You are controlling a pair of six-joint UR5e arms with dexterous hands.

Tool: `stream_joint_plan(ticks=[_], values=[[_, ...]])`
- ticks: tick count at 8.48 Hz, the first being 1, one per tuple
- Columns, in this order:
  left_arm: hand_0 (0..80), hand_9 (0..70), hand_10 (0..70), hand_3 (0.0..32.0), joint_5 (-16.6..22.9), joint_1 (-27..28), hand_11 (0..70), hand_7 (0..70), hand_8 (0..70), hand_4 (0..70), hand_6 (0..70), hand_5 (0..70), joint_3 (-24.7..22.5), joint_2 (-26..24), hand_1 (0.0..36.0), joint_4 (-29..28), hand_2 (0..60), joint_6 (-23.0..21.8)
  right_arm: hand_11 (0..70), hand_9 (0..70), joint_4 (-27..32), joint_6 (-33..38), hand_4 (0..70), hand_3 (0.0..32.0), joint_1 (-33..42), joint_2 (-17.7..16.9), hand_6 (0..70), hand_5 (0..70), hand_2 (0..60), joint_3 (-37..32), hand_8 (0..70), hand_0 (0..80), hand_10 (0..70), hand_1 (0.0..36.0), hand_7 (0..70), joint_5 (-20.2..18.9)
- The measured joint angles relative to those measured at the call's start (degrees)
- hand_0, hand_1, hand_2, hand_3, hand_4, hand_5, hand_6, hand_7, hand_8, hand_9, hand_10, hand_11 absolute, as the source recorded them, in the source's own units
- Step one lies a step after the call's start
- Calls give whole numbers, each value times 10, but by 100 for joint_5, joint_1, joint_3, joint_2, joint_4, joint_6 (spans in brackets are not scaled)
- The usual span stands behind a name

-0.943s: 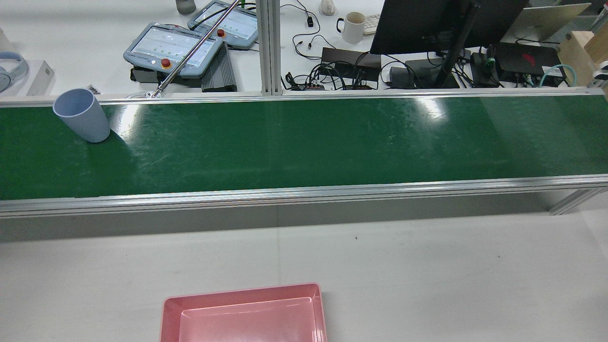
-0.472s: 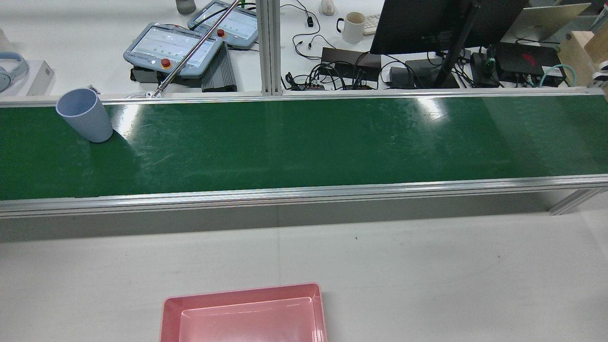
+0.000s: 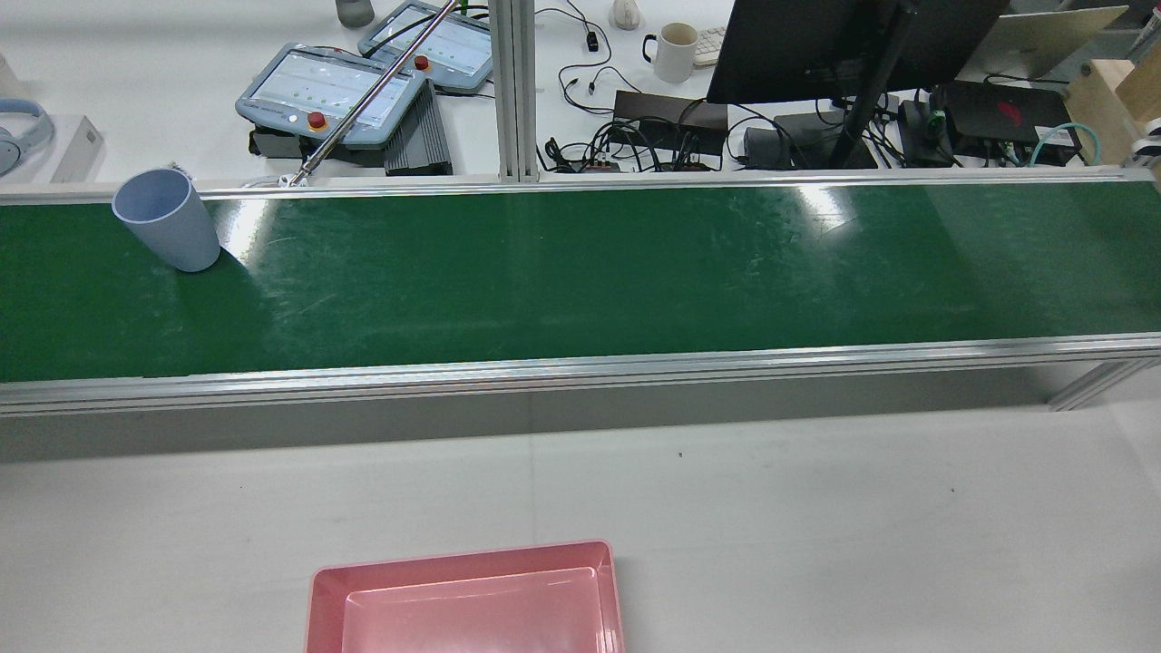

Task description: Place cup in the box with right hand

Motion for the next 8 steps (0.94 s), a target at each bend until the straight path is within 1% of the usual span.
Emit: stream_joint_plan(ticks=[3, 5, 8], values=[[0, 0, 0, 0, -2, 2, 0, 0, 0, 0, 0, 0, 0, 0, 0, -1, 0, 0, 379, 383, 2, 4, 227, 0, 2, 0, 156, 145, 0, 0, 303, 800, 245, 273, 539, -3], [0, 0, 0, 0, -1, 0, 0, 0, 0, 0, 0, 0, -6, 0, 0, -1, 0, 0, 387, 391, -2, 8, 245, 0, 1, 0, 160, 146, 0, 0, 307, 800, 250, 277, 554, -7], [0, 0, 0, 0, 2, 0, 0, 0, 0, 0, 0, 0, -7, 0, 0, -1, 0, 0, 385, 391, -4, 9, 246, 0, 0, 0, 160, 148, 0, 0, 307, 800, 249, 284, 555, -8]])
